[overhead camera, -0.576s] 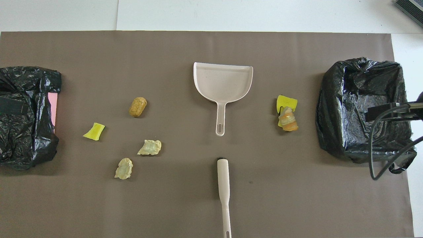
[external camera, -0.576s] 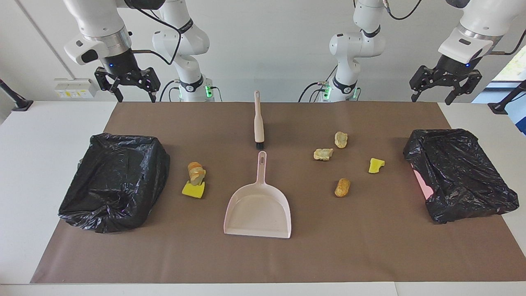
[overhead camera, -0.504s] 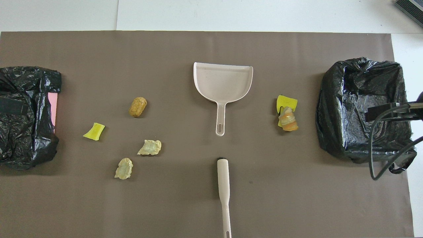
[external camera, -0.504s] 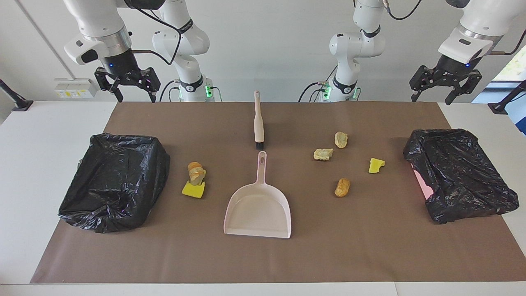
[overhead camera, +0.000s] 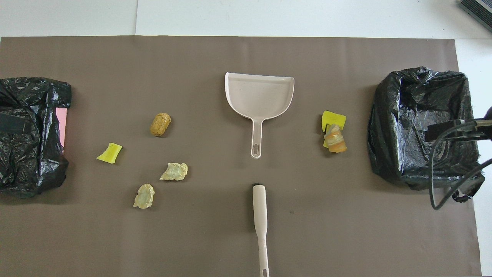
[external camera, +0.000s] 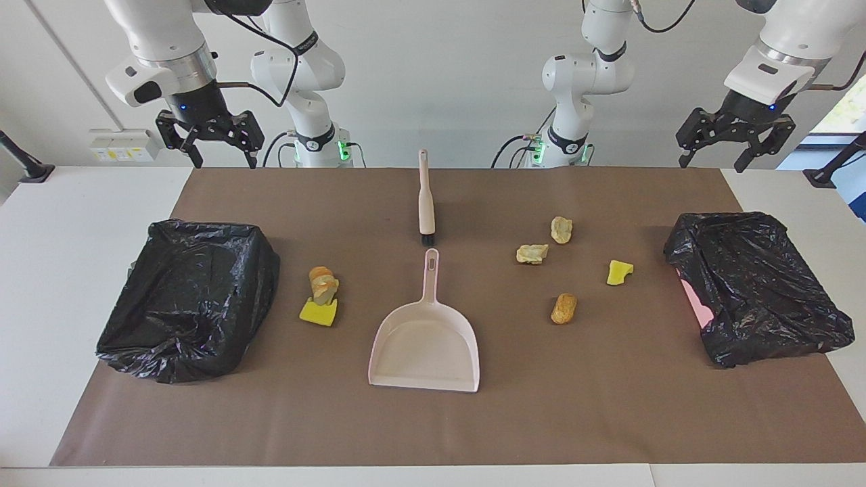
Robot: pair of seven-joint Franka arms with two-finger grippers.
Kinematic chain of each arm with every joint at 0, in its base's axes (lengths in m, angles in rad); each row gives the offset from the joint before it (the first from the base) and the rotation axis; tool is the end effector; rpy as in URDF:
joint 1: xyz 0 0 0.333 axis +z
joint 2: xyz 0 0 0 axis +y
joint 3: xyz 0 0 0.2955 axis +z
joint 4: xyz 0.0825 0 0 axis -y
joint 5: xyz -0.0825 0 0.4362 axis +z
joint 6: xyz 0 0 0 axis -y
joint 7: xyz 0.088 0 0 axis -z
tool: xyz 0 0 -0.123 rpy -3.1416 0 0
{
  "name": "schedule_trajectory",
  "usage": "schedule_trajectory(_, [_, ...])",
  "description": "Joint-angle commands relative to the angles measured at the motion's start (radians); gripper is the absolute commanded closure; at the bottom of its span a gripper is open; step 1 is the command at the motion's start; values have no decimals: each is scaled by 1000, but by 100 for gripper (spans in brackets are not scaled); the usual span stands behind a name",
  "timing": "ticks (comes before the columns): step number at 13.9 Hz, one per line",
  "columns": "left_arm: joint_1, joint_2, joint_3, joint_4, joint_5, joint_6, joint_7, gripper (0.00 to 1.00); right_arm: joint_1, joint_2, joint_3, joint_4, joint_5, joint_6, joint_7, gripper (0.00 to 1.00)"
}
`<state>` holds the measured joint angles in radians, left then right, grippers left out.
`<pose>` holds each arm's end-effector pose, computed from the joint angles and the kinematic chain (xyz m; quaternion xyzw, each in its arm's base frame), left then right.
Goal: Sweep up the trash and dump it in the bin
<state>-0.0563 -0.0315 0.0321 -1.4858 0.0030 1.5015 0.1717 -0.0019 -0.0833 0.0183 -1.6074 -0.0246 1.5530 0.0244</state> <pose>0.5904 -0.0136 0.6449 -0.9949 0.0976 -0.0235 0.0027 0.5810 0.0069 0.6167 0.9998 -0.0044 0.0147 0.0128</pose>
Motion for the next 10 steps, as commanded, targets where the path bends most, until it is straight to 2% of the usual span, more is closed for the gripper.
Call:
schedule_trajectory(1, [6,-30,-6,-31,5,-24,-1,0,-13,-18,2,-22,17,9,8,0])
schedule_trajectory(6, [-40,-36,-15,-53,-1,-7,-5,0,-15,-32,3,-29,14,-34,6,0])
schedule_trajectory(8, [-92,-38,-15,-74,-6,-1,-5,0,-15,-29,3,-31,15,-5,11,0])
schedule_trajectory(10, [-149,-68,-17,-144,-6,31,-14,0,-6,-4,3,-43,15,57,17,0])
